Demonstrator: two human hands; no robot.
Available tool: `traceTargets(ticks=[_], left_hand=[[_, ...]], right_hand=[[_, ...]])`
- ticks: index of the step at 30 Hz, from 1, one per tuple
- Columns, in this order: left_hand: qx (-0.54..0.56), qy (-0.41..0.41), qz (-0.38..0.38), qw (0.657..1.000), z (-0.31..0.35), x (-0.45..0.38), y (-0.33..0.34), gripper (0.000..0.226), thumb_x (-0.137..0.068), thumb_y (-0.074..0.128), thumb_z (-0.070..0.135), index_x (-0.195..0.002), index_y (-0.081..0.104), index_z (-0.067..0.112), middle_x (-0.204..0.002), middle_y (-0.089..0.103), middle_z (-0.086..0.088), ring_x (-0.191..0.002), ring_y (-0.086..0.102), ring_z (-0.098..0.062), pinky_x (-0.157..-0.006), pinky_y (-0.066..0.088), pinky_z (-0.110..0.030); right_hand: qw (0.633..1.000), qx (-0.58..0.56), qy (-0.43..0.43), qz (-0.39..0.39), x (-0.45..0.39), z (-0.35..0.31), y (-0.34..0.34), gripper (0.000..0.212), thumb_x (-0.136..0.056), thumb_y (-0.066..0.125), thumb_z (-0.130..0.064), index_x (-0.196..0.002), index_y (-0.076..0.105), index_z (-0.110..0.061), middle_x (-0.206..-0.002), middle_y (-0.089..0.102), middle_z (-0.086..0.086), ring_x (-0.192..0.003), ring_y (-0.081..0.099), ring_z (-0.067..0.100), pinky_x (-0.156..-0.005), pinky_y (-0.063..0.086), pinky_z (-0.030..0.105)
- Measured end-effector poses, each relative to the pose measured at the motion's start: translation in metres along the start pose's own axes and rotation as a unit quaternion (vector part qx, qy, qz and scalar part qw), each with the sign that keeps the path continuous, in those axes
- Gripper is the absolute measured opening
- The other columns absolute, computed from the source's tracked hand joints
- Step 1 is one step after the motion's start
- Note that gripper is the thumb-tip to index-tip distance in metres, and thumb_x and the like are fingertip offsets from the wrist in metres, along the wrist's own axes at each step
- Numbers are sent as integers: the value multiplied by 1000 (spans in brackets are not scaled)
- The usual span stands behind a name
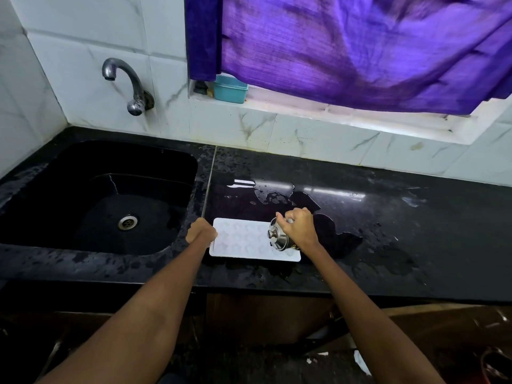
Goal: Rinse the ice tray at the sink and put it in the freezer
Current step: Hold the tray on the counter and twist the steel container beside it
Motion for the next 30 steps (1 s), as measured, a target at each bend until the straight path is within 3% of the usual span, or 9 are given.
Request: traceTargets(ticks=[2, 6, 9, 13, 17, 21, 23, 26, 30], left_hand=[[-3, 0, 0, 1000, 1, 0, 0, 47, -90, 65, 16, -132, 49, 0, -136, 55, -17, -124, 55, -32, -98, 47, -39], [-4, 2, 0, 1000, 0, 1, 0, 45, -91, 64, 15, -131, 50, 0, -134, 56, -17, -122, 56, -32, -96, 48, -38], [-4, 3, -2, 1000, 0, 1, 1, 46, -90, 64, 15, -131, 50, 0, -134, 56, -17, -122, 56, -33, -96, 48, -39], [-1, 6, -3, 1000, 1, 1, 0, 45, -89, 65, 14, -130, 51, 0, -135, 55, -18, -123, 56, -33, -96, 47, -40], [-6, 7, 0, 1000, 1, 1, 0, 47, -89, 64, 15, -132, 49, 1, -137, 53, -18, -125, 54, -33, -98, 46, -40], [-12, 9, 2, 1000, 2, 1, 0, 47, -89, 64, 14, -132, 49, 1, -138, 52, -17, -125, 53, -33, -98, 46, -39], [-14, 9, 2, 1000, 2, 2, 0, 46, -90, 64, 13, -132, 49, 0, -137, 53, -18, -125, 54, -33, -98, 46, -39], [-15, 8, 6, 1000, 2, 3, 0, 45, -90, 63, 13, -131, 50, 0, -137, 53, -18, -124, 54, -33, -98, 46, -40], [-18, 14, 10, 1000, 3, 4, 0, 46, -90, 60, 11, -133, 48, 0, -139, 51, -18, -127, 53, -33, -100, 46, -41]], right_hand=[[1000, -12, 11, 9, 1, 2, -2, 68, -83, 65, -9, -41, 14, -24, -38, 20, -6, -44, 27, 20, -77, 35, 29], [995, -73, 60, 41, 3, 12, -12, 69, -79, 68, -4, -44, 13, -25, -40, 15, -8, -41, 16, 11, -46, 20, 18], [988, -96, 106, 65, 4, 24, -21, 68, -78, 69, -5, -41, 16, -24, -39, 17, -8, -38, 15, 4, -40, 19, 13], [986, -85, 122, 73, 6, 34, -30, 66, -78, 69, -7, -41, 16, -23, -39, 17, -7, -39, 16, 5, -45, 22, 21], [994, -43, 80, 59, 7, 33, -28, 69, -78, 69, -5, -42, 13, -25, -38, 14, -9, -38, 15, 5, -46, 22, 19], [998, 0, 44, 49, 8, 28, -24, 68, -82, 66, -9, -41, 14, -25, -37, 18, -8, -43, 28, 18, -77, 40, 33], [999, 17, 16, 39, 8, 22, -22, 68, -83, 65, -10, -40, 15, -26, -37, 20, -9, -42, 30, 21, -88, 41, 37], [998, 49, -26, 32, 7, 13, -21, 68, -82, 66, -9, -39, 16, -24, -34, 21, -9, -37, 22, 14, -79, 44, 38], [996, 74, -44, 27, 9, 4, -21, 53, -77, 70, -5, -34, 39, -2, -31, 36, 8, -38, 38, 30, -69, 47, 39]])
Point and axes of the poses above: each hand's wrist, its own x-axis away from the middle knuckle, its own y-axis out of the palm, z = x × y, the point moved 5 cm from there along -x, towards the middle knuckle
